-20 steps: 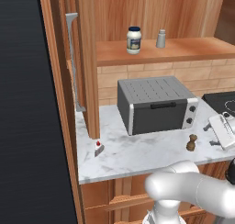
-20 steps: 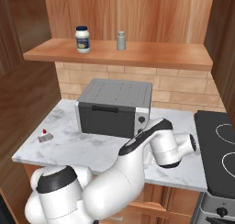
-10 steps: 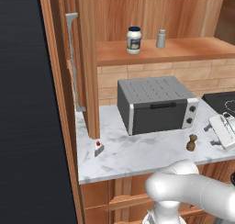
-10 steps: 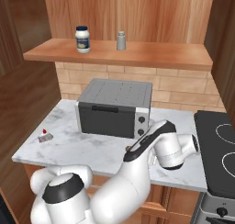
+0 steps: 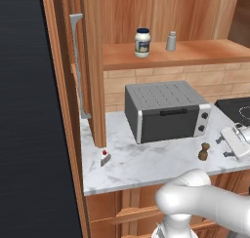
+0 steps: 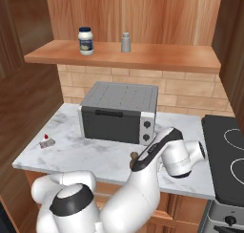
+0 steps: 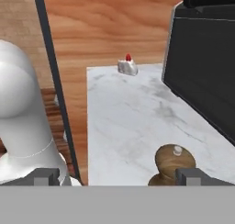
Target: There are various items on the counter. Only move the condiments/shakers into the cabinet.
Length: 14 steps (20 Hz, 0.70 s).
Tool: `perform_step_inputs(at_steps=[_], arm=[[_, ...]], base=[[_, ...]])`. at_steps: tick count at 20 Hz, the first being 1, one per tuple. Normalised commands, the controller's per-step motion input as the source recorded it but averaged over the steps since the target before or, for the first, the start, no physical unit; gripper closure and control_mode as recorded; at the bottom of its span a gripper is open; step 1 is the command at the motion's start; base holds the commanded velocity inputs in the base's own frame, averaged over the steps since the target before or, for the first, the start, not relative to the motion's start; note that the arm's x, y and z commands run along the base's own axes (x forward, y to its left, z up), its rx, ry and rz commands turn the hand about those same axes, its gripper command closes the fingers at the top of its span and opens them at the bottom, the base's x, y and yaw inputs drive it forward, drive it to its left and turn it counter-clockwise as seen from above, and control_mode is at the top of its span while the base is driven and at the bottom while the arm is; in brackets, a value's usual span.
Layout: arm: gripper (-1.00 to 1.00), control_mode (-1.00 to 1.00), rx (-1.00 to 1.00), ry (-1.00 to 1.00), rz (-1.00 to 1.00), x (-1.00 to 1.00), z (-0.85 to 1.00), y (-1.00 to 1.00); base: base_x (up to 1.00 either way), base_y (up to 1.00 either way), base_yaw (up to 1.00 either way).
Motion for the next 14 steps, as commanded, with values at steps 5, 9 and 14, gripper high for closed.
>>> perform_step_inputs(at_steps=[5, 9, 14], arm=[[-1.0, -1.0, 0.07, 0.08, 0.0, -0.06, -0.13, 0.0], [-1.0, -1.0, 0.09, 0.0, 0.0, -0.06, 0.0, 0.0], [-1.0, -1.0, 0.07, 0.01, 0.0, 0.0, 0.0, 0.0]], base=[[0.0, 0.0, 0.0], [0.0, 0.0, 0.0], [0.0, 0.0, 0.0]])
